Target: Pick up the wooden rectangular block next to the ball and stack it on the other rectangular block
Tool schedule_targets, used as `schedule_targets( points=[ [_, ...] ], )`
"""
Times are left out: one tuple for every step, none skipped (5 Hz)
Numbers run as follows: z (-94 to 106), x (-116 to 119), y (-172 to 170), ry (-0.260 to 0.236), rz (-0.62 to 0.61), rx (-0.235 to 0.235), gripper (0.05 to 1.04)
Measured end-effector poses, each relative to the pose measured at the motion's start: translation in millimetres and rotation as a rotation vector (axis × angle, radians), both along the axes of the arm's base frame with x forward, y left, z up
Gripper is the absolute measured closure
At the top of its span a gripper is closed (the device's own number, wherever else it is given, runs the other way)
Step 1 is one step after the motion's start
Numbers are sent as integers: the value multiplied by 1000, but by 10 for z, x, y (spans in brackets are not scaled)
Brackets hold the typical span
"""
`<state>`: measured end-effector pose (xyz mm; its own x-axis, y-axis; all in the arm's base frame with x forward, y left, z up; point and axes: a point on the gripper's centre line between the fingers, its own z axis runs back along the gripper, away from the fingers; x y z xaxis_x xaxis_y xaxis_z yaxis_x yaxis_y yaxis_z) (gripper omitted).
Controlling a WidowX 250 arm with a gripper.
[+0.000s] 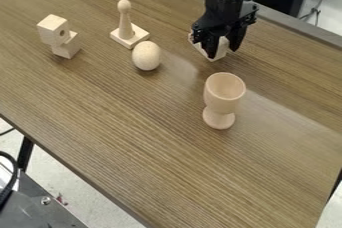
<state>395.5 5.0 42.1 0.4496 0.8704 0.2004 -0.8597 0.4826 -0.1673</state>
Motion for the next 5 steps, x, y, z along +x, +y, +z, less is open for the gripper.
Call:
schedule_targets(
  points=[
    [-62,-27,11,15,8,9,172],
    [-67,-29,2,17,2,15,83],
    [-16,6,-32,9,0,19,83],
    [223,46,-11,-42,4,31,83],
    [711,1,22,-122,-22,53,83]
  ],
)
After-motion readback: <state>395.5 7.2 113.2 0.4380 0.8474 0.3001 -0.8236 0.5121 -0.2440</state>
